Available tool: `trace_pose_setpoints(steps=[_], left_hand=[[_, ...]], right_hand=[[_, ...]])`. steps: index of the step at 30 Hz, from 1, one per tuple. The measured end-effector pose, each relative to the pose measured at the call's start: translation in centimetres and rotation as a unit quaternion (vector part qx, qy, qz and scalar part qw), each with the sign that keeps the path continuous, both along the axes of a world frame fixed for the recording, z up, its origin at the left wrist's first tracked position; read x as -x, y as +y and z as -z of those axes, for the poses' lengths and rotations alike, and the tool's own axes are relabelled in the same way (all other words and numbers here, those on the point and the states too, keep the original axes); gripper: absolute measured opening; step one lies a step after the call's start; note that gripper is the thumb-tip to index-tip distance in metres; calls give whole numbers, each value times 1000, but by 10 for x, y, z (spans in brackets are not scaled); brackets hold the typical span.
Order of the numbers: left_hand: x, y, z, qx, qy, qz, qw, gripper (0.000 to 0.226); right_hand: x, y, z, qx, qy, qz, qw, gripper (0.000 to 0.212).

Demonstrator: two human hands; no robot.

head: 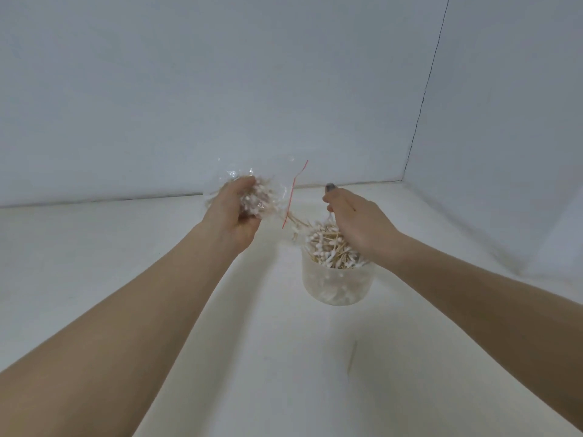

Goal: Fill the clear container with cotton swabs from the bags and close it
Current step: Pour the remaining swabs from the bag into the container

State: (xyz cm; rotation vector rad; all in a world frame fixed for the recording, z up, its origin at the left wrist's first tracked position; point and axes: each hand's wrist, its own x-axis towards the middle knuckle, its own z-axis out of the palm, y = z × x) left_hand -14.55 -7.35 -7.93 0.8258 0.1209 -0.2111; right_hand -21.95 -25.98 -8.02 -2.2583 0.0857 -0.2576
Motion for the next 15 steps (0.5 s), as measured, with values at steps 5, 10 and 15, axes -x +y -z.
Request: trace_pose_setpoints(steps=[5,10,15], left_hand=[[-12,26,17,-9,27,-31,999,7],[-12,40,30,-3,50,-51,997,8],[-9,61,51,-44,90,-61,993,15]], right_hand=[[-1,-1,-6,-21,-8,1,1000,63],[1,5,-6,18,-74,5,997,51],[4,12,-7,69,-95,-16,993,43]])
